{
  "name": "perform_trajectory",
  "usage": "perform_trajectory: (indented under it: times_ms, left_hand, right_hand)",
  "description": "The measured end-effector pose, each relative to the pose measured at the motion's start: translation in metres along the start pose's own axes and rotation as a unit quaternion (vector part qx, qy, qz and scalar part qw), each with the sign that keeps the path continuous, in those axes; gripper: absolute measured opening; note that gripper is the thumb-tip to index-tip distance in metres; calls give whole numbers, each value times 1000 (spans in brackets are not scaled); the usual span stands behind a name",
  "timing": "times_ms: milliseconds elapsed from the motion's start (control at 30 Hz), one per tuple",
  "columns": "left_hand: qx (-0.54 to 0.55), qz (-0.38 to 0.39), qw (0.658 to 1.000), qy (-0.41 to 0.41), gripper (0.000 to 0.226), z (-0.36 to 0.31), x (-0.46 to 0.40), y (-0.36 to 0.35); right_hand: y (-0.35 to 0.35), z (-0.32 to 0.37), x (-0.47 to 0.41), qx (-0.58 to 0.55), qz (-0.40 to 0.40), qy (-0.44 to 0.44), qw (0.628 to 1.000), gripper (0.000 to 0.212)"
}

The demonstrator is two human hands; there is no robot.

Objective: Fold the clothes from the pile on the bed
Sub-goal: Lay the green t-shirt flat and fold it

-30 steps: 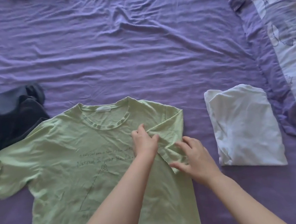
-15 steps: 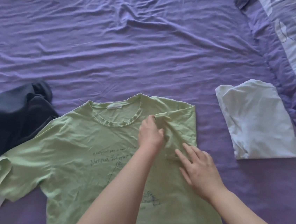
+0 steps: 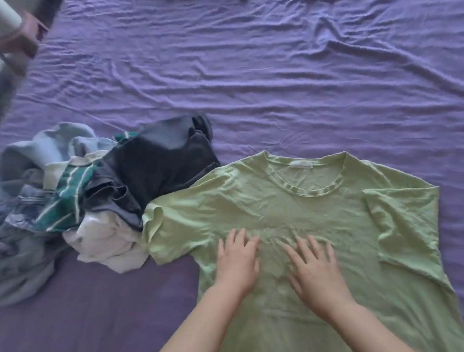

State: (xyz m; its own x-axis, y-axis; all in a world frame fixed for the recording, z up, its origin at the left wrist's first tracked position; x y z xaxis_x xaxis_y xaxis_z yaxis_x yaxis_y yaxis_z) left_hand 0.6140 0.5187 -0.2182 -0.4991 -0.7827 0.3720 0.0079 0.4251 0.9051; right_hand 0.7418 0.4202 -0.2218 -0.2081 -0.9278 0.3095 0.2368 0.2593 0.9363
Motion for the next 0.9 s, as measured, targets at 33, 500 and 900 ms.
perform_trajectory:
  times_ms: [33, 500, 900]
  left_hand:
    - [-1, -27, 1000, 11, 51, 20, 2, 9]
    - [-212, -193, 953, 96, 35, 171, -19, 107]
    - [566, -123, 804, 131, 9, 111, -21, 131]
  right_hand:
    - [0, 19, -7, 1, -1, 12, 1000, 64]
    - [-11, 169, -99, -25, 31, 82, 996, 65]
    - [40, 136, -85, -556, -106, -133, 814, 35]
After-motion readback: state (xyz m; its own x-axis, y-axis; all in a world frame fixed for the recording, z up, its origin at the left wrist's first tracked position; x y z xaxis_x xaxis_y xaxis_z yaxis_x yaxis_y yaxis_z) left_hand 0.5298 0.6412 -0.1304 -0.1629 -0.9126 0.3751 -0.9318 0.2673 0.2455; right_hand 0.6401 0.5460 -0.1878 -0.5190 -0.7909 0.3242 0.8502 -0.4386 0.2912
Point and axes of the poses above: each hand's wrist, its own x-axis away from the middle knuckle, its own y-axis out of the back of the hand, z = x × y, the point moved 4 cm from there along -x, towards the middle knuckle, and after that the axes turned 11 degrees about -z, right-handed, at the moved point
